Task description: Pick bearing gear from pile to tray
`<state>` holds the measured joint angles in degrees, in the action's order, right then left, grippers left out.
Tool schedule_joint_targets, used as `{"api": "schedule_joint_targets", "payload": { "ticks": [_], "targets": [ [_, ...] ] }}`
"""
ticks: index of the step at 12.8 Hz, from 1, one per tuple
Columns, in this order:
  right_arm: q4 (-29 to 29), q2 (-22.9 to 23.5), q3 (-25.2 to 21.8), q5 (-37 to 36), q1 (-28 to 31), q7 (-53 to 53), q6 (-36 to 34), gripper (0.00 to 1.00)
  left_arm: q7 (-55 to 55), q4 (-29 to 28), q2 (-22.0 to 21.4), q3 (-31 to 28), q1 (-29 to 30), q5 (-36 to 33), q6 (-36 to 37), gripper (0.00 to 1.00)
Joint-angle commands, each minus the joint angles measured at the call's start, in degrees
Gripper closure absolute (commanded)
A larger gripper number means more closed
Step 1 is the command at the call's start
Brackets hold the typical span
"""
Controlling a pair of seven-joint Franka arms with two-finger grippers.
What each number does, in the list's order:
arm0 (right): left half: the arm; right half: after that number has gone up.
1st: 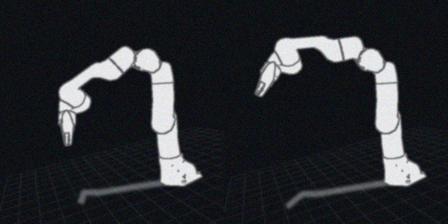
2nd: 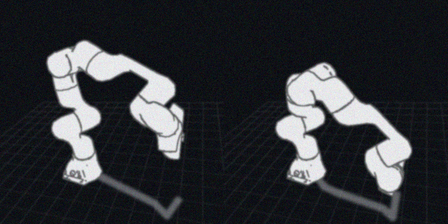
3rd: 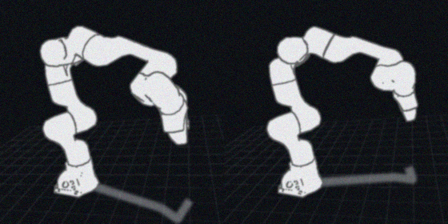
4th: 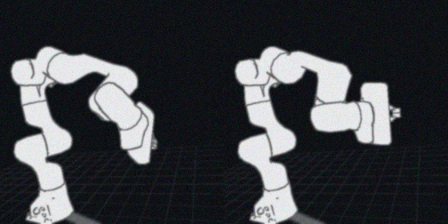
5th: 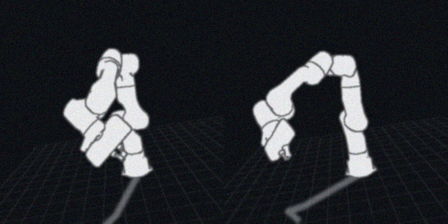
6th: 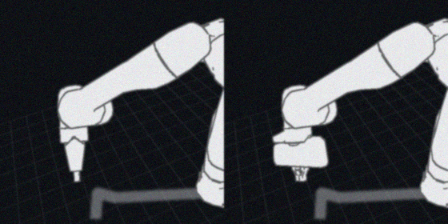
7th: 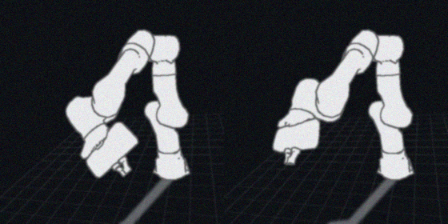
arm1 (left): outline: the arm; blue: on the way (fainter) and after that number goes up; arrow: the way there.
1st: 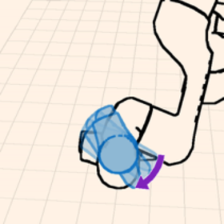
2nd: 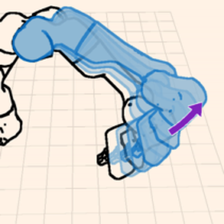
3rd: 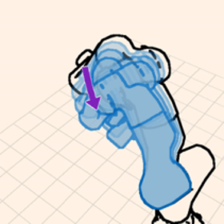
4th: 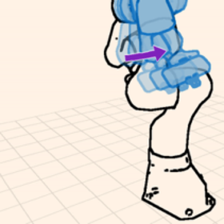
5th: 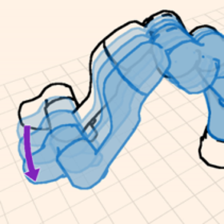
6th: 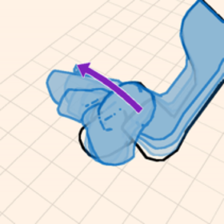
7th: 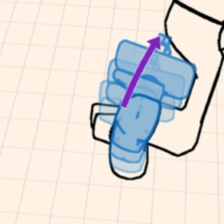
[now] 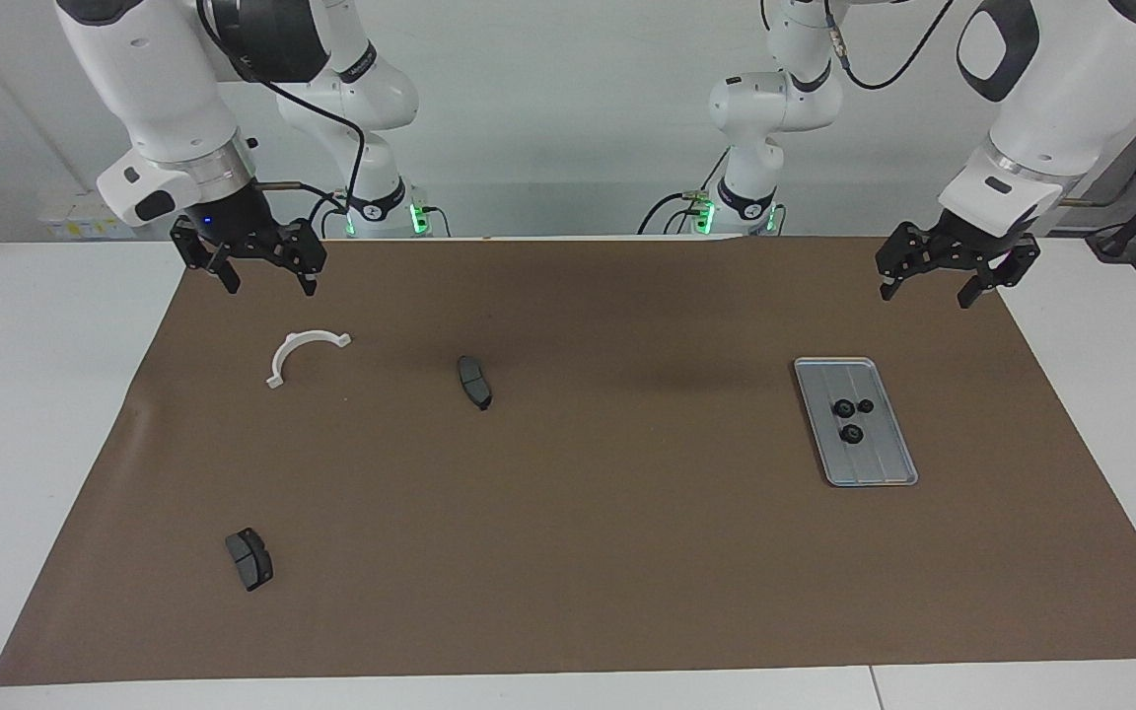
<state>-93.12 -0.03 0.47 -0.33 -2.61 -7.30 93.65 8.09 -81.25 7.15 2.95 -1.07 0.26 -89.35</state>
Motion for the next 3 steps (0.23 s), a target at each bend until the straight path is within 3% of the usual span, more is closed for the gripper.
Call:
{"api": "schedule_joint_targets", "payload": {
  "ticks": [1, 3],
  "targets": [
    [-0.22, -0.32, 0.41, 0.59, 0.59, 2.03, 0.39, 0.00, -0.62, -0.40, -0.73, -0.05, 0.02, -0.87, 0.23, 0.00],
    [-0.22, -0.32, 0.41, 0.51, 0.59, 2.03, 0.40, 0.00, -0.62, -0.40, -0.73, -0.05, 0.02, -0.87, 0.23, 0.00]
  ]
}}
